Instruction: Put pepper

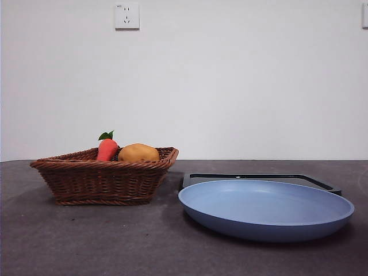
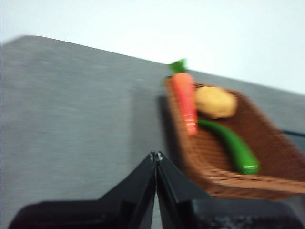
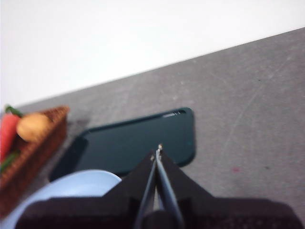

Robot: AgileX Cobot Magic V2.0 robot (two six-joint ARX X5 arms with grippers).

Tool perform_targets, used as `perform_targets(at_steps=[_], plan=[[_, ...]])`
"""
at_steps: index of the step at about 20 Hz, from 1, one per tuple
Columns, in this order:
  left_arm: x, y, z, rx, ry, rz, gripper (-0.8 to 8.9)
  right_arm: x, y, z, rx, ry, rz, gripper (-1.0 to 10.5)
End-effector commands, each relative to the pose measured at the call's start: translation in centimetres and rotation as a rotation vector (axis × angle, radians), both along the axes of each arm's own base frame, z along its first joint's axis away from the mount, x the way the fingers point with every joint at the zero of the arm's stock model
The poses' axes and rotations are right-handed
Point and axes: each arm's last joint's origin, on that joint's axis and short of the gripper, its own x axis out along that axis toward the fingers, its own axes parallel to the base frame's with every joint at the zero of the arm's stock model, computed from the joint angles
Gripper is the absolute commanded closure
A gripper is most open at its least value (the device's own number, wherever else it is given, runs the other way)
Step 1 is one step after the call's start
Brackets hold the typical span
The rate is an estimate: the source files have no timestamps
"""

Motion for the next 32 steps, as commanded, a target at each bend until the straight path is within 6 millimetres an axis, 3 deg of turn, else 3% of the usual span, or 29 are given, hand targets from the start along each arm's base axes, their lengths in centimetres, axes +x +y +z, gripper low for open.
perform_targets(at_steps=[1,8,16,26,32], plan=[[0.0,-0.2,0.2,-0.113,-0.01,-0.068,8.07,-0.2,0.1,1.0,0.123,-0.016,0.029,9.4],[-1.0,-0.3,3.1,-0.14,-0.001,-0.113,8.07,-0.5,0.2,4.8,0.138,-0.053,0.072,9.4],[-2.1,-0.5,7.2,-0.13,0.021,-0.164,8.07,0.6,0.4,9.5,0.043,0.103,0.121,9.4],[0.3,-1.0,12.1,-0.021,0.231,-0.387,8.07,2.2,1.1,14.6,-0.091,0.376,0.267,9.4],[1.8,-1.3,14.4,0.035,0.358,-0.531,8.07,2.8,1.5,16.0,-0.203,0.582,0.348,9.4]])
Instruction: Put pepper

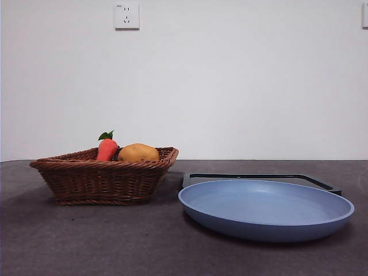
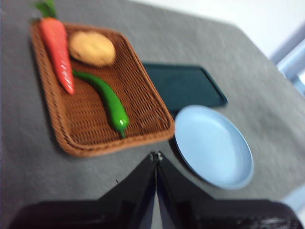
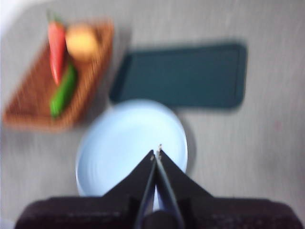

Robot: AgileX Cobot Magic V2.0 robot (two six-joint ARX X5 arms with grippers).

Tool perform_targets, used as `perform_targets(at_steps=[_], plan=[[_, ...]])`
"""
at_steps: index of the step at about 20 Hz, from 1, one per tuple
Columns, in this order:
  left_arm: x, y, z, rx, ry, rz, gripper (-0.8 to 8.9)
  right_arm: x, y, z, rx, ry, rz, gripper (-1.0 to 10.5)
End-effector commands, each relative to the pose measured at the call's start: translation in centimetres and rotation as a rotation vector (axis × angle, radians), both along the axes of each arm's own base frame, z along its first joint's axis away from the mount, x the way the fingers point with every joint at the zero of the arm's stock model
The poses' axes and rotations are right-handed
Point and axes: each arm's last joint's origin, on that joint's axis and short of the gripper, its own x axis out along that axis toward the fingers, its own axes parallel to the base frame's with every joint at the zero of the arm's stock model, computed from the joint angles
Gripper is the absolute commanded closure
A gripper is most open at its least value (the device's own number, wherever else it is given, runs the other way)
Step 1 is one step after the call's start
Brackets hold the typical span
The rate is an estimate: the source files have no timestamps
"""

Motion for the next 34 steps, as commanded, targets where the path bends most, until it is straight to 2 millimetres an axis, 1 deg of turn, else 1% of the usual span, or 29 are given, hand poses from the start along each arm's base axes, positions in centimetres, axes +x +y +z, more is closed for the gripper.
perform_targets(at_steps=[1,4,7,8,9,10,11,12,13,18,20,22,26,30,32,34], plan=[[0.4,-0.1,1.1,0.07,0.007,-0.091,8.07,0.1,0.1,0.6,-0.079,0.058,0.075,9.4],[0.7,-0.3,1.4,0.101,0.055,-0.127,8.07,0.4,0.1,0.2,-0.11,0.134,0.103,9.4],[0.7,-0.3,1.4,0.102,0.057,-0.127,8.03,0.5,0.2,0.1,-0.111,0.144,0.103,9.3],[0.7,-0.3,1.4,0.101,0.057,-0.127,7.75,0.5,0.2,0.1,-0.111,0.144,0.103,9.2],[0.7,-0.3,1.4,0.102,0.057,-0.126,6.91,0.5,0.2,0.1,-0.111,0.144,0.103,8.7],[0.7,-0.3,1.4,0.102,0.058,-0.124,5.75,0.5,0.2,0.1,-0.11,0.144,0.103,7.9],[0.7,-0.3,1.4,0.101,0.059,-0.124,4.85,0.5,0.2,0.1,-0.11,0.144,0.102,7.0],[0.7,-0.3,1.4,0.099,0.061,-0.122,4.6,0.5,0.2,0.1,-0.109,0.146,0.1,6.4],[0.7,-0.3,1.4,0.098,0.061,-0.122,4.62,0.6,0.2,0.1,-0.106,0.152,0.098,6.2],[0.7,-0.3,1.4,0.098,0.061,-0.122,4.62,1.5,0.3,-0.4,-0.108,0.183,0.099,6.2],[0.7,-0.3,1.4,0.097,0.061,-0.123,4.62,2.5,0.4,-0.8,-0.107,0.209,0.097,6.2],[0.7,-0.3,1.4,0.097,0.061,-0.123,4.62,4.0,0.5,-1.5,-0.1,0.249,0.089,6.2],[0.7,-0.3,1.4,0.097,0.061,-0.123,4.62,8.0,1.4,-3.6,-0.102,0.284,0.106,6.2],[0.7,-0.3,1.4,0.097,0.06,-0.123,4.62,11.6,2.7,-6.9,-0.111,0.362,0.139,6.2],[0.7,-0.3,1.4,0.098,0.059,-0.122,4.62,13.1,3.6,-8.8,-0.128,0.406,0.16,6.2],[0.7,-0.3,1.4,0.098,0.059,-0.122,4.62,14.1,4.1,-10.4,-0.138,0.441,0.173,6.2]])
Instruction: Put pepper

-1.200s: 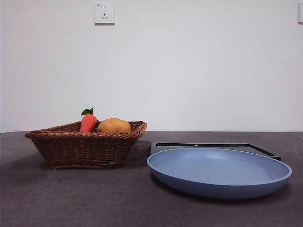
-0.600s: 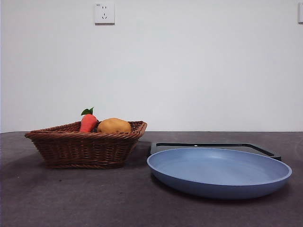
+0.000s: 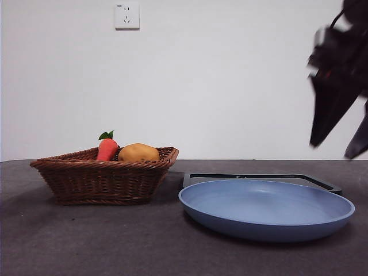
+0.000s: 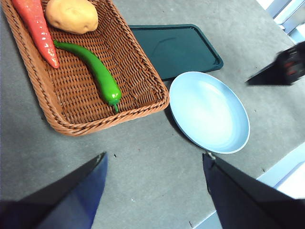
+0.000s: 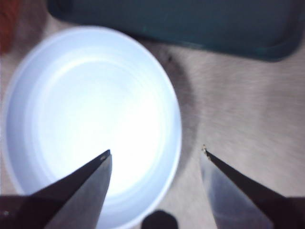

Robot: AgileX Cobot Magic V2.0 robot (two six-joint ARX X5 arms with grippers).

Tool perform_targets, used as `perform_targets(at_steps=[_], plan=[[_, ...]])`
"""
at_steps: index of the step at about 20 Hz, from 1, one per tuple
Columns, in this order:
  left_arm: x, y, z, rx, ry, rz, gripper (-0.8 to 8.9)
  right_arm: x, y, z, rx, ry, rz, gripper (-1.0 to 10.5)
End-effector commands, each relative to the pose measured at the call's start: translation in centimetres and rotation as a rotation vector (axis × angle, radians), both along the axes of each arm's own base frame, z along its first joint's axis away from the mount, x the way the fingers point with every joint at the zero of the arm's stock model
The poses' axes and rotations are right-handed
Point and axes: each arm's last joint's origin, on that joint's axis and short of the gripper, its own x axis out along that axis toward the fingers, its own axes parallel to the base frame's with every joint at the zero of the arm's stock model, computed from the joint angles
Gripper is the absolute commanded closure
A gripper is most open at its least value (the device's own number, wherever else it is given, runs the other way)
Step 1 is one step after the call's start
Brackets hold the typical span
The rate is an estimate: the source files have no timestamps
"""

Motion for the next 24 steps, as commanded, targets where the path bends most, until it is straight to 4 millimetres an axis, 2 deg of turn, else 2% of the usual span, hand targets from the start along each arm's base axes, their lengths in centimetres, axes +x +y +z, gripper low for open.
perform_targets(at_steps=[1,4,10,12,14,16,20,24], plan=[[0.0,0.0,0.5,0.002,-0.025,-0.012,4.62,1.2,0.5,-1.2,-0.015,0.016,0.004,6.2],[0.0,-0.1,0.5,0.002,-0.025,-0.012,4.62,2.1,0.9,-3.1,-0.068,0.052,0.015,6.2],[0.0,0.0,0.5,0.002,-0.025,-0.011,4.62,2.7,1.5,-5.4,-0.078,0.121,0.035,6.9],[0.0,0.0,0.5,0.002,-0.025,-0.011,4.62,2.8,1.7,-5.7,-0.079,0.129,0.041,7.8],[0.0,-0.1,0.5,0.002,-0.025,-0.012,4.62,2.8,1.7,-5.7,-0.078,0.125,0.041,9.1],[0.0,0.0,0.5,0.003,-0.024,-0.01,4.63,2.8,1.7,-5.7,-0.075,0.131,0.029,9.4],[0.8,-0.1,0.5,0.031,-0.002,0.045,4.64,2.4,1.5,-4.7,-0.065,0.12,0.008,9.4],[3.6,-1.2,0.9,0.089,0.06,0.046,4.64,0.7,1.1,-1.0,-0.042,0.029,0.0,9.4]])
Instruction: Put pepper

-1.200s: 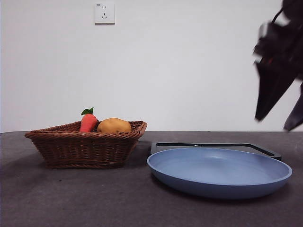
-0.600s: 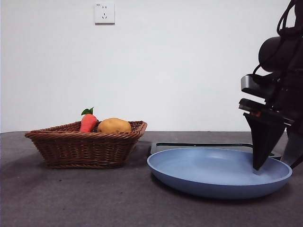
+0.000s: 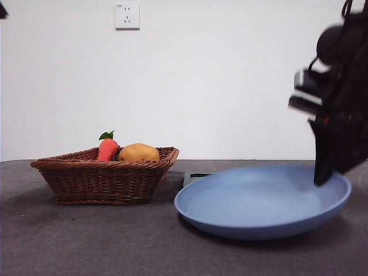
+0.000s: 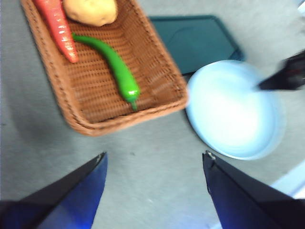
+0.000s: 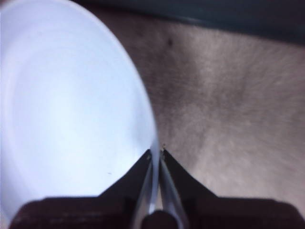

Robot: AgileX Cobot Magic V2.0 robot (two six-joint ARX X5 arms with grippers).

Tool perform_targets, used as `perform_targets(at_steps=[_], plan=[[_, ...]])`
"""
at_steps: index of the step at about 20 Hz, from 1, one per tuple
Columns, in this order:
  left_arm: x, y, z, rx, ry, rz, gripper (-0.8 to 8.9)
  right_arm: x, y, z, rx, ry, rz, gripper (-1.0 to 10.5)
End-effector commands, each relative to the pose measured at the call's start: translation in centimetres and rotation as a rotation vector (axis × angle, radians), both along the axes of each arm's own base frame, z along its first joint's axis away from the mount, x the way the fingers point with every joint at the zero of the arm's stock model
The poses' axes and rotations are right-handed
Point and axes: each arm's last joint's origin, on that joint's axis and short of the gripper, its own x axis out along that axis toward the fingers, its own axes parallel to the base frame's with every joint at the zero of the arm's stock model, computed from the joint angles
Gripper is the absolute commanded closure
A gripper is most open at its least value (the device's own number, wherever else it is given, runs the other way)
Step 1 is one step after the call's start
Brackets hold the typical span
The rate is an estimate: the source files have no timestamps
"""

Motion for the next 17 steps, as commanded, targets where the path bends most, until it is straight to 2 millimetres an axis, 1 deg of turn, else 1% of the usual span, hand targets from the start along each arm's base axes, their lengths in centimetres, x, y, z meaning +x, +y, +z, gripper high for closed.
perform_targets(at_steps=[1,4,6,9,11,14,17], plan=[[2.0,-1.0,0.7,0.016,0.011,0.007,4.65,-1.0,-0.2,2.2,0.009,-0.057,-0.008,9.4],[5.3,-3.2,0.9,0.082,0.037,0.011,4.65,-3.3,-1.1,5.5,0.034,-0.153,-0.029,9.4],[7.7,-5.1,0.8,0.129,0.06,0.0,4.65,-4.8,-1.9,7.4,0.05,-0.211,-0.056,9.4],[11.2,-8.2,0.1,0.226,0.091,-0.004,4.65,-6.8,-2.8,9.3,0.071,-0.282,-0.093,9.4],[13.5,-10.1,-0.9,0.29,0.117,-0.001,4.65,-7.9,-3.0,10.2,0.085,-0.321,-0.105,9.4],[16.5,-12.3,-3.2,0.339,0.169,-0.017,4.65,-9.3,-3.2,11.2,0.103,-0.361,-0.117,9.4],[18.6,-13.6,-5.9,0.399,0.213,-0.001,4.65,-10.1,-3.4,11.7,0.115,-0.389,-0.124,9.4]])
